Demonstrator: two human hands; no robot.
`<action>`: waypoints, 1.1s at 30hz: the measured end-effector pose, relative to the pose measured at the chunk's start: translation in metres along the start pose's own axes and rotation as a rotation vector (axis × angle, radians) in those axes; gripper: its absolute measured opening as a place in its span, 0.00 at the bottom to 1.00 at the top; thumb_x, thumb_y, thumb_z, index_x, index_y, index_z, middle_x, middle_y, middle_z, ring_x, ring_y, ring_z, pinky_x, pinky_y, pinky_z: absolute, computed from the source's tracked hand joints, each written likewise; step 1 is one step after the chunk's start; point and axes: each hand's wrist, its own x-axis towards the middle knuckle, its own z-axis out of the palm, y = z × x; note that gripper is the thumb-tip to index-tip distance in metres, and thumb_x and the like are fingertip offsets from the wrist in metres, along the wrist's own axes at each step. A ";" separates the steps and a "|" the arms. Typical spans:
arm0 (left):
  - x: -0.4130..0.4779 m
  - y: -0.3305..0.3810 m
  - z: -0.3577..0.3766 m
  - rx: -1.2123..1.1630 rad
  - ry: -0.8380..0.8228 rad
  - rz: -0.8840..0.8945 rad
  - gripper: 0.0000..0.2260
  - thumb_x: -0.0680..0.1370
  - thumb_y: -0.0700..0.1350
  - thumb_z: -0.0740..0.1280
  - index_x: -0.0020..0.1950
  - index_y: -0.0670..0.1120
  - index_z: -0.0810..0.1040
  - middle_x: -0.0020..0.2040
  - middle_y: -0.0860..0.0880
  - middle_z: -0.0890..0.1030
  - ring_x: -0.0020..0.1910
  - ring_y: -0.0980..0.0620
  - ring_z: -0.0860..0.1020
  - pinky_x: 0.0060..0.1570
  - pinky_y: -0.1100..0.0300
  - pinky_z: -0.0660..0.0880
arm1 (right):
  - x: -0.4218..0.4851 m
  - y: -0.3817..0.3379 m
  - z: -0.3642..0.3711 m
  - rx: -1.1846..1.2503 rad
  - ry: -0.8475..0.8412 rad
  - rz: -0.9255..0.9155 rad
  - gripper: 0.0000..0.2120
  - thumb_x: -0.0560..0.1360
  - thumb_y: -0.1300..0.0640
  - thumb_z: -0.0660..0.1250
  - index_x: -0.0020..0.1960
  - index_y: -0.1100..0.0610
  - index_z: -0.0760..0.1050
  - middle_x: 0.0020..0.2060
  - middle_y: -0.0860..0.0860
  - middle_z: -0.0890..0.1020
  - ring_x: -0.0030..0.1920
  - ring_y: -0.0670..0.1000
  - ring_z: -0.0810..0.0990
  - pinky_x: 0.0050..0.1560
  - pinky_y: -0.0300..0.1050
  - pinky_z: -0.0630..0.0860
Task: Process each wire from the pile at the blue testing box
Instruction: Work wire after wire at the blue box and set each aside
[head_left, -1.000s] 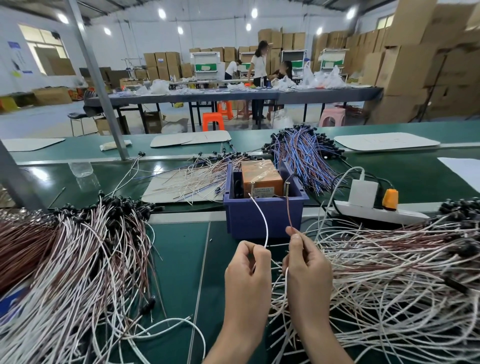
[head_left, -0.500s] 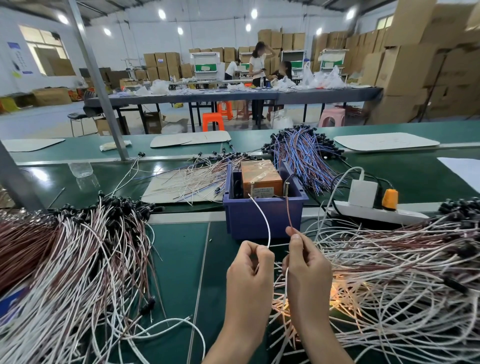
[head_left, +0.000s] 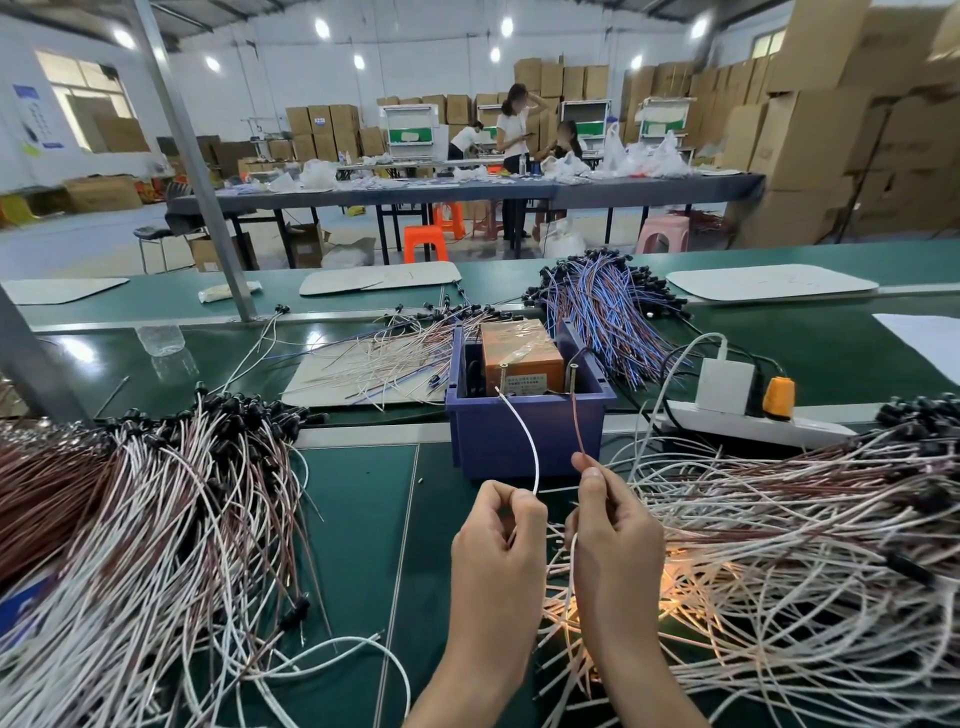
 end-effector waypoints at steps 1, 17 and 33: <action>0.000 0.000 0.000 -0.001 0.000 0.000 0.11 0.82 0.47 0.62 0.40 0.46 0.72 0.28 0.54 0.68 0.27 0.56 0.62 0.26 0.61 0.62 | 0.000 0.000 0.000 0.002 -0.002 0.000 0.10 0.84 0.51 0.60 0.55 0.42 0.79 0.24 0.46 0.75 0.24 0.42 0.69 0.25 0.35 0.67; 0.000 0.000 0.000 0.009 0.005 0.014 0.11 0.81 0.47 0.61 0.39 0.47 0.73 0.28 0.53 0.69 0.27 0.56 0.62 0.26 0.62 0.63 | 0.000 -0.001 0.000 0.005 -0.022 0.014 0.10 0.84 0.51 0.59 0.56 0.44 0.80 0.24 0.46 0.76 0.24 0.42 0.70 0.25 0.34 0.67; 0.020 0.011 -0.027 -0.288 0.398 0.013 0.14 0.85 0.47 0.55 0.40 0.48 0.62 0.28 0.55 0.64 0.26 0.56 0.60 0.24 0.64 0.63 | -0.027 -0.021 -0.021 -0.085 -0.114 -0.191 0.16 0.81 0.39 0.53 0.52 0.37 0.79 0.23 0.47 0.65 0.24 0.45 0.61 0.25 0.46 0.59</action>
